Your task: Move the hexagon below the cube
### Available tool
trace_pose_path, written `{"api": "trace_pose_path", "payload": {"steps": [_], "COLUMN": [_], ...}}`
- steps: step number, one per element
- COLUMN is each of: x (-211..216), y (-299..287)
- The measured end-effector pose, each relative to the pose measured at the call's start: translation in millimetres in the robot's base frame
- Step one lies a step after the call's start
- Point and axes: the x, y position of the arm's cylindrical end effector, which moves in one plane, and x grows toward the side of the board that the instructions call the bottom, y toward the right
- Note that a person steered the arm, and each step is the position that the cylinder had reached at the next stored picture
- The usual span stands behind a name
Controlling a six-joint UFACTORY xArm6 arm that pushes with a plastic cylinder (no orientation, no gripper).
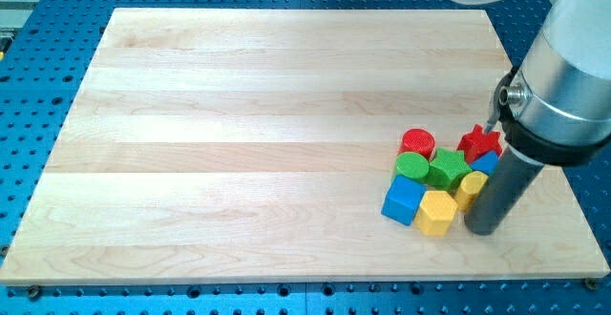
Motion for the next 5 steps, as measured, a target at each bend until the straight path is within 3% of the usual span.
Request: {"api": "trace_pose_path", "payload": {"steps": [3, 5], "x": [-1, 50], "y": [-97, -30]}}
